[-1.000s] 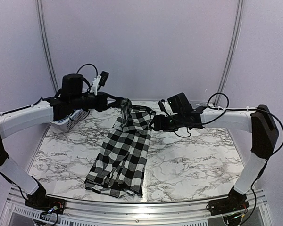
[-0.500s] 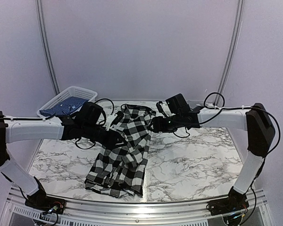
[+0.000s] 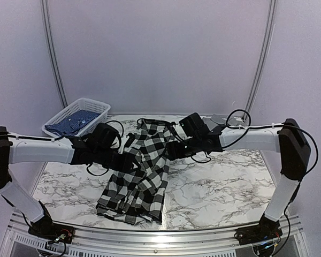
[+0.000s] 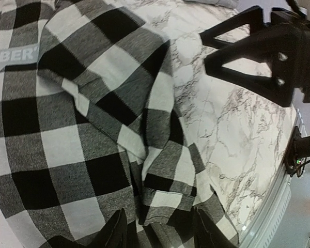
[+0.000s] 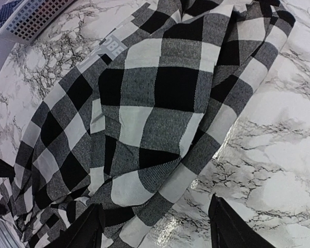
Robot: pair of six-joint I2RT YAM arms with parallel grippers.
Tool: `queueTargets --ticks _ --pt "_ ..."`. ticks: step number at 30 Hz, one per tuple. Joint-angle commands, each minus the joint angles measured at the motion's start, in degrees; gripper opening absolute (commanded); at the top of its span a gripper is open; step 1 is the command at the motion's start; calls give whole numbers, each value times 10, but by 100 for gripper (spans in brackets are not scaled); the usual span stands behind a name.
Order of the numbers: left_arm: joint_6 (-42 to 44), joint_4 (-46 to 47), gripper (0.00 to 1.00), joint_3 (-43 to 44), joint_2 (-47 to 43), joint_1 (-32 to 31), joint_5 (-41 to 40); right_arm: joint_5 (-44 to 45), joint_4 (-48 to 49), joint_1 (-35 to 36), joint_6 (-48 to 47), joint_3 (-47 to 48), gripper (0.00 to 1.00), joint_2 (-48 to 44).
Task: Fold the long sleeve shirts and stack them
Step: Place the rectangle-folded shirt in the left sleeve, then pick up the sleeve from the rectangle-folded shirt.
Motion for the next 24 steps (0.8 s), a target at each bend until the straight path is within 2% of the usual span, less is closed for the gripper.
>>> queueTargets --ticks 1,7,13,24 --pt "-44 13 44 -22 28 -20 -25 33 -4 3 -2 -18 65 -29" --pt "-67 36 45 -14 73 -51 -30 29 5 -4 4 -42 64 -38" --pt "-86 36 45 -9 97 -57 -77 27 16 -8 11 -65 64 -54" --pt "-92 36 45 3 120 -77 -57 26 21 -13 14 -69 64 -53"
